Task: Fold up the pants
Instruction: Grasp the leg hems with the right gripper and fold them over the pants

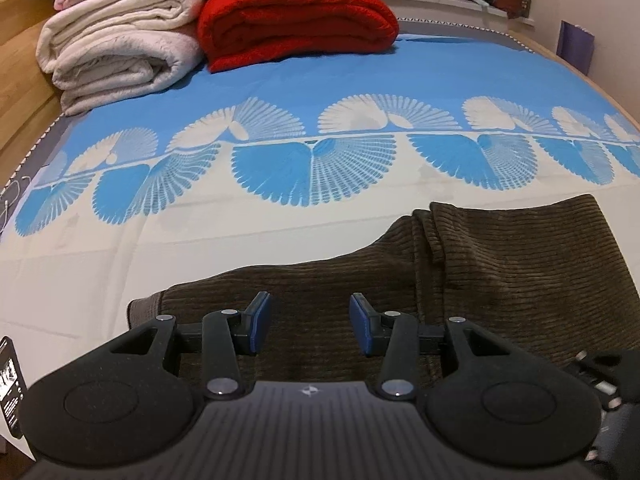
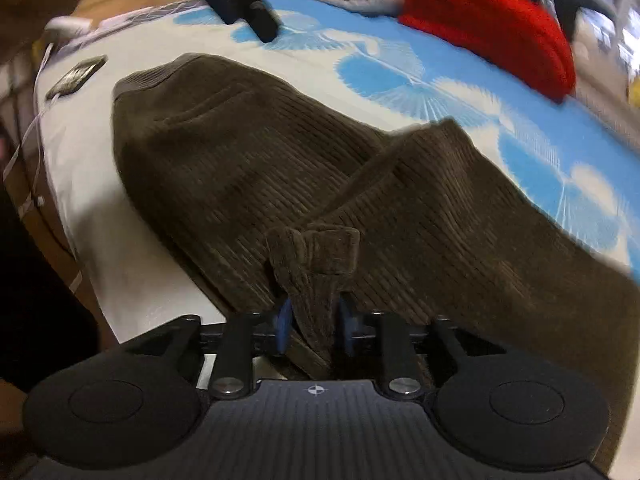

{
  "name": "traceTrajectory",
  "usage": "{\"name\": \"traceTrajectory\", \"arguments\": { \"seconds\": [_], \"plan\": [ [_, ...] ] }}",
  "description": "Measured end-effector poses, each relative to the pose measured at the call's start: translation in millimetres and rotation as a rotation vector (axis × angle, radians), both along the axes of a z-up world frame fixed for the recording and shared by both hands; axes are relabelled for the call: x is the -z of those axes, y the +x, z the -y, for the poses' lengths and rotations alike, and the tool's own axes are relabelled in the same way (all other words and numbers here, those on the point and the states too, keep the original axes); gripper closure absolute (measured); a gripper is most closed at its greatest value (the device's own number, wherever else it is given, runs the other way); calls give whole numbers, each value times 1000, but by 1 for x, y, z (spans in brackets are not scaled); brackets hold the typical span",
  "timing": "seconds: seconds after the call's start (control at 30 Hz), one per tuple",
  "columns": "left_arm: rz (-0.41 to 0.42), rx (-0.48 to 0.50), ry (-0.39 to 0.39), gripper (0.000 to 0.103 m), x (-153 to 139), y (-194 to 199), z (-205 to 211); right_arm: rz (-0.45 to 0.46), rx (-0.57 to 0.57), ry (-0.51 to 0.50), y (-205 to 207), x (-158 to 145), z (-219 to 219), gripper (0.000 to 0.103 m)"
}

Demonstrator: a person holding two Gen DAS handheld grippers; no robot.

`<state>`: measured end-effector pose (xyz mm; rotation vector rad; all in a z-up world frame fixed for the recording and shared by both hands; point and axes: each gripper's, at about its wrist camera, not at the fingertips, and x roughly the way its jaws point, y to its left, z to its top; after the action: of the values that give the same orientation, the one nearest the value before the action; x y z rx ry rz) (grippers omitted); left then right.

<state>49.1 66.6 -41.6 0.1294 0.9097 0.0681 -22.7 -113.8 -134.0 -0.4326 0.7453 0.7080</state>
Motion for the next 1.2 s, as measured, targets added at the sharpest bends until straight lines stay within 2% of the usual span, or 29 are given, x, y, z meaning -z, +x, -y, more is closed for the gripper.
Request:
{"name": "traceTrajectory", "arguments": {
  "seconds": [0.07, 0.1, 0.13, 0.17, 0.33, 0.43, 0.5, 0.53, 0.57, 0.6, 0.63, 0.7, 0.83, 0.87, 0.97, 1.0, 1.03, 1.07, 1.13, 1.2],
  "plan": [
    [0, -1, 4, 54, 0, -1, -5, -15, 19, 95, 1, -13, 12, 65],
    [-1, -3, 7, 54, 1, -1, -7, -17, 45, 140, 3, -19, 20, 57],
    [-2, -7, 9, 54, 1, 0, -9, -14, 60, 156, 9, -18, 27, 51],
    [-5, -10, 10, 54, 2, 0, -11, -13, 69, 158, 13, -18, 27, 50],
    [-14, -15, 12, 54, 3, -1, -12, -69, 26, 113, 20, 2, 6, 49],
    [-20, -13, 20, 54, 4, -2, -11, -80, -19, 65, 17, 10, -16, 40],
    [-23, -14, 22, 54, 5, -2, -12, -68, -32, 16, 15, 15, -23, 40],
    [-24, -16, 22, 54, 5, -3, -13, -64, -34, 1, 15, 16, -25, 40],
    [-25, -18, 22, 54, 5, -3, -13, -50, -32, -7, 15, 16, -26, 47],
    [-24, -19, 23, 54, 5, -3, -14, -33, -29, -17, 17, 15, -27, 67],
    [-24, -20, 23, 54, 5, -3, -14, -18, -35, -10, 17, 12, -26, 77],
    [-23, -24, 19, 54, 5, -2, -16, 32, -20, 31, 14, -3, -20, 81],
    [-16, -25, 6, 54, 3, -1, -15, 158, -34, 116, -5, -39, 0, 81],
    [-16, -22, 6, 54, 3, 0, -13, 156, -62, 113, -11, -39, 3, 81],
    [-17, -14, -2, 54, 2, 3, -8, 14, -119, 11, -13, -10, 5, 75],
    [-18, -14, -13, 54, 2, 3, -6, 14, -102, -1, -14, -6, 10, 75],
    [-22, -11, -26, 54, 3, 4, -3, 18, -76, 22, -13, -9, 17, 75],
    [-25, -5, -35, 54, 3, 5, 0, 6, -34, 87, -11, -17, 30, 75],
    [-32, 23, -52, 54, 4, 8, 9, -30, 82, 253, -2, -36, 65, 65],
    [-59, 72, -82, 53, 8, 10, 21, -19, 219, 331, 4, -47, 105, 59]
  ]
}}
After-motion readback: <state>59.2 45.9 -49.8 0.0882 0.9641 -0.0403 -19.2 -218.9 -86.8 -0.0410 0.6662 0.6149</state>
